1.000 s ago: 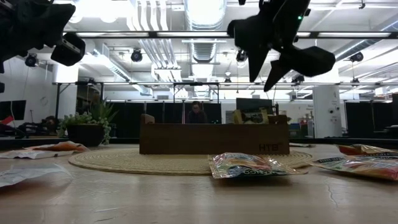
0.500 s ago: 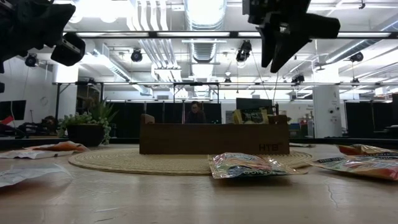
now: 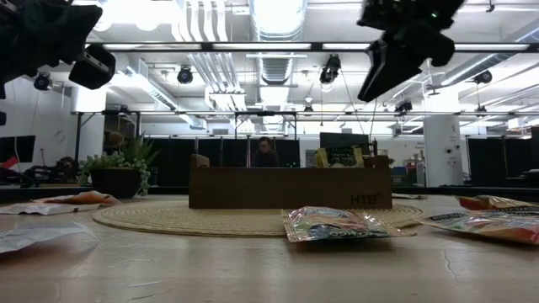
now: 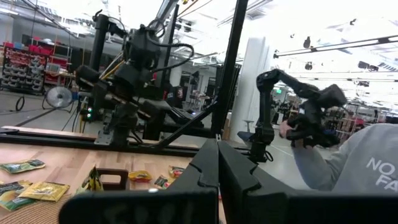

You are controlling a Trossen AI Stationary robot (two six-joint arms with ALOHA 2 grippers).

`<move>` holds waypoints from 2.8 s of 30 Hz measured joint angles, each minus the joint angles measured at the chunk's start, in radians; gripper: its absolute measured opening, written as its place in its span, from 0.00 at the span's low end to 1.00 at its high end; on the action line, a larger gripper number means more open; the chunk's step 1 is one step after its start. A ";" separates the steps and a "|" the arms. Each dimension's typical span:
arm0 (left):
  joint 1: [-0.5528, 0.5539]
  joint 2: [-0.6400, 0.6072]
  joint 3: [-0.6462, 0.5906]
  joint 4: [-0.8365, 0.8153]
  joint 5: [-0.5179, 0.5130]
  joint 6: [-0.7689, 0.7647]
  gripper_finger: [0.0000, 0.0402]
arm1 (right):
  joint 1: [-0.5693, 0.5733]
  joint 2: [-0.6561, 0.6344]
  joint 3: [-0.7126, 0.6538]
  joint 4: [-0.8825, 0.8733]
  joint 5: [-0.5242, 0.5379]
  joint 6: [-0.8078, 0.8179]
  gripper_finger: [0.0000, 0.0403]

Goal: Pick & Place Tea
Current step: Put the yellow tea bag into the right of the wooden organizer

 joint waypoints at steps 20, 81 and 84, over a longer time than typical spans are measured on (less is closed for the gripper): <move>0.000 0.000 0.000 0.000 0.000 0.000 0.00 | -0.081 -0.243 -0.317 0.205 -0.138 -0.032 0.33; 0.000 0.000 0.000 0.000 0.000 0.000 0.00 | -0.270 0.028 -0.336 0.440 -0.450 -0.059 0.30; 0.000 0.000 0.000 0.000 0.000 0.000 0.00 | -0.283 0.037 -0.336 0.445 -0.465 -0.060 0.30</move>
